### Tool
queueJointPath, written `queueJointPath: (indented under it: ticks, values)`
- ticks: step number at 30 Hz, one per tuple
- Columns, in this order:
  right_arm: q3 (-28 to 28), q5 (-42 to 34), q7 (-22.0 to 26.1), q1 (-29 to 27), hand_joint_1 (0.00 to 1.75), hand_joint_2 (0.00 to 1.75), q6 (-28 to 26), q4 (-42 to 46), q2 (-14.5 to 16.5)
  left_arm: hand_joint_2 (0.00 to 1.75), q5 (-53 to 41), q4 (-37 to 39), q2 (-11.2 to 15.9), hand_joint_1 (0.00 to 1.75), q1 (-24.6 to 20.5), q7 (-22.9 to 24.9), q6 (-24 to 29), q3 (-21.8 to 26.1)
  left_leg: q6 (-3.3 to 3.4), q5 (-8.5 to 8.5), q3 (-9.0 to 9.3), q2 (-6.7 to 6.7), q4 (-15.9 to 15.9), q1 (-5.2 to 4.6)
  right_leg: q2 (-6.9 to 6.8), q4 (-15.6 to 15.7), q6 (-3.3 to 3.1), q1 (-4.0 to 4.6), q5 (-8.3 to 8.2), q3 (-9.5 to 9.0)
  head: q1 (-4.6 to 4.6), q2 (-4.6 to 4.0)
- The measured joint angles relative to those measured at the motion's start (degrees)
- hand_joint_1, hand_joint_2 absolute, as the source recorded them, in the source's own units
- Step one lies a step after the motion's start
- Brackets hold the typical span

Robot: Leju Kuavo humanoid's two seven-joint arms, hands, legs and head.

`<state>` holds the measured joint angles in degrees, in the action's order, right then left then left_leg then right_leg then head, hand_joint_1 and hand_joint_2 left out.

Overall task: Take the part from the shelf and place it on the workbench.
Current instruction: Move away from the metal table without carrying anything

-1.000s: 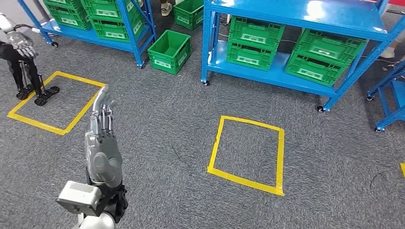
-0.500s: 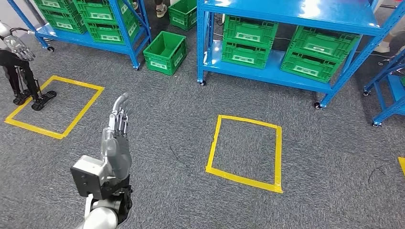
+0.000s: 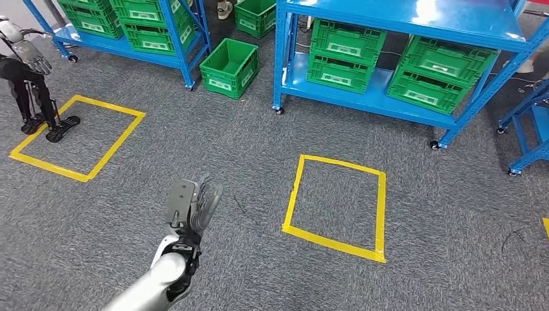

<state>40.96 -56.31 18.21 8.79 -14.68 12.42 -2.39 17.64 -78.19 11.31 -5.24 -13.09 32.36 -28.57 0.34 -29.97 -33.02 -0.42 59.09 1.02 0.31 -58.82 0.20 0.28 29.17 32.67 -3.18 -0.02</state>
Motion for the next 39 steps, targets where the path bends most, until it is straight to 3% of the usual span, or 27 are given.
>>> queueJointPath:
  ticks: [2,4,5,7,8,9,10,11,12,14,15,16,20,26,30,37,39]
  values:
    - [0.00,-0.09,-0.18,0.09,0.00,1.75,-0.19,0.01,0.05,1.75,4.81,10.27,-1.46,0.00,-1.89,-5.14,0.42,0.24,-0.73,0.31,-0.23,-0.02,-0.23,0.05,0.09,1.21,-0.37,0.27,0.01,-0.27,0.01,0.00]
    - [0.00,-0.19,-0.20,-0.01,0.00,1.75,-0.25,0.01,0.11,1.75,7.45,19.06,-2.57,0.00,-2.96,-6.90,0.70,0.49,-1.39,0.08,-0.19,0.13,-0.33,0.11,0.06,2.02,-0.83,0.12,-0.45,-0.53,-0.04,0.00]
    - [0.00,-0.21,-0.26,-0.05,0.00,1.75,-0.25,0.00,0.14,1.75,8.14,22.77,-2.98,0.00,-3.25,-6.83,0.79,0.59,-1.34,-0.19,-0.14,0.18,-0.15,0.03,0.12,2.46,-0.75,0.07,-0.57,-0.73,-0.10,0.00]
    - [-0.01,-0.25,-0.54,-0.09,0.00,1.75,-0.26,-0.01,0.14,1.75,9.39,29.55,-3.58,0.00,-3.68,-5.26,1.00,0.90,0.31,-0.45,0.35,0.39,-0.57,-0.14,0.26,2.62,-0.39,0.21,-0.48,-1.01,-0.32,0.00]
    - [-0.01,-0.22,-0.74,-0.10,0.00,1.75,-0.26,-0.01,0.13,1.75,10.13,32.84,-3.90,0.00,-3.78,-3.79,1.00,1.05,0.80,-0.10,0.71,0.47,-1.01,-0.19,0.37,2.45,-0.18,0.34,-0.26,-1.06,-0.43,0.00]
    - [-0.01,-0.20,-0.95,-0.11,0.00,1.75,-0.25,-0.01,0.11,1.75,11.01,36.06,-4.23,0.00,-3.70,-2.04,0.89,1.19,0.80,0.10,1.10,0.57,-1.56,-0.17,0.39,2.27,-0.28,0.41,-0.17,-1.12,-0.48,0.00]
    - [0.00,-0.19,-1.14,-0.12,0.00,1.75,-0.25,-0.01,0.13,1.75,11.97,38.94,-4.53,0.00,-3.41,-0.40,0.65,1.28,0.04,-0.02,1.26,0.61,-1.59,-0.13,0.42,2.21,-0.39,0.42,-0.12,-1.15,-0.50,0.00]
    - [0.01,-0.17,-1.27,-0.14,0.00,1.75,-0.25,-0.01,0.14,1.31,12.90,41.53,-4.83,0.00,-2.96,0.82,0.37,1.35,-0.54,0.30,1.34,0.64,-1.69,-0.11,0.45,2.14,-0.46,0.41,-0.05,-1.15,-0.53,0.00]
    - [0.01,-0.18,-1.36,-0.16,0.00,1.31,-0.25,-0.01,0.17,0.87,13.77,43.83,-5.10,0.00,-2.47,1.73,0.10,1.40,-0.78,0.22,1.40,0.66,-1.77,-0.10,0.46,2.09,-0.51,0.41,-0.02,-1.13,-0.51,0.00]
    - [0.01,-0.33,-1.40,-0.18,0.00,0.44,-0.23,-0.01,0.27,0.87,15.64,47.78,-5.57,0.00,-1.50,3.03,-0.61,1.53,-0.82,0.25,1.40,0.66,-1.79,-0.10,0.44,2.06,-0.62,0.41,0.05,-1.12,-0.50,0.00]
    - [0.01,-0.51,-1.39,-0.16,0.00,0.00,-0.16,-0.01,0.32,1.31,16.75,49.38,-5.74,0.00,-1.02,3.46,-1.12,1.74,-0.84,0.24,1.40,0.67,-1.81,-0.10,0.43,2.05,-0.66,0.41,0.08,-1.12,-0.50,0.00]
    - [0.00,-0.79,-1.36,-0.15,0.00,0.00,-0.04,-0.01,0.38,1.75,18.00,50.79,-5.91,0.00,-0.55,3.71,-1.71,2.07,-0.88,0.22,1.39,0.68,-1.82,-0.10,0.43,2.05,-0.69,0.41,0.11,-1.13,-0.50,0.00]
    - [0.00,-1.79,-1.15,-0.19,0.00,1.75,0.25,-0.01,0.45,1.75,21.26,55.46,-6.64,0.00,0.72,4.75,-3.18,3.69,-0.99,0.15,1.37,0.67,-1.83,-0.15,0.42,2.06,-0.68,0.35,0.18,-1.14,-0.48,0.00]
    - [-0.01,-1.17,-2.69,-0.26,0.00,1.75,-3.35,-0.01,0.49,1.75,22.13,59.97,-7.88,0.00,0.93,11.47,-2.96,4.70,-0.97,0.12,1.36,0.54,-1.83,-0.41,0.39,2.16,-0.63,0.13,0.18,-1.20,-0.47,0.00]
    - [-0.01,-1.93,-3.23,-0.73,0.00,0.00,-3.64,-0.01,0.50,1.75,21.98,61.64,-8.82,0.00,0.93,13.81,-3.03,4.74,-0.94,0.13,1.37,0.39,-1.83,-0.55,0.32,2.19,-0.49,-0.08,0.19,-1.23,-0.48,0.00]
    - [0.00,-2.98,-2.55,-1.53,0.00,0.00,-2.90,-0.01,0.54,1.75,21.07,63.00,-9.79,0.00,0.92,15.29,-3.75,4.72,-0.87,0.11,1.38,0.25,-1.83,-0.56,0.28,2.31,-0.39,-0.11,0.17,-1.33,-0.47,0.00]
    - [0.00,-2.99,-2.54,-1.65,0.00,0.87,-2.89,-0.01,0.56,1.75,21.03,63.23,-9.92,0.00,0.91,15.34,-3.88,4.72,-0.86,0.11,1.38,0.24,-1.83,-0.56,0.27,2.32,-0.39,-0.11,0.17,-1.34,-0.47,0.00]
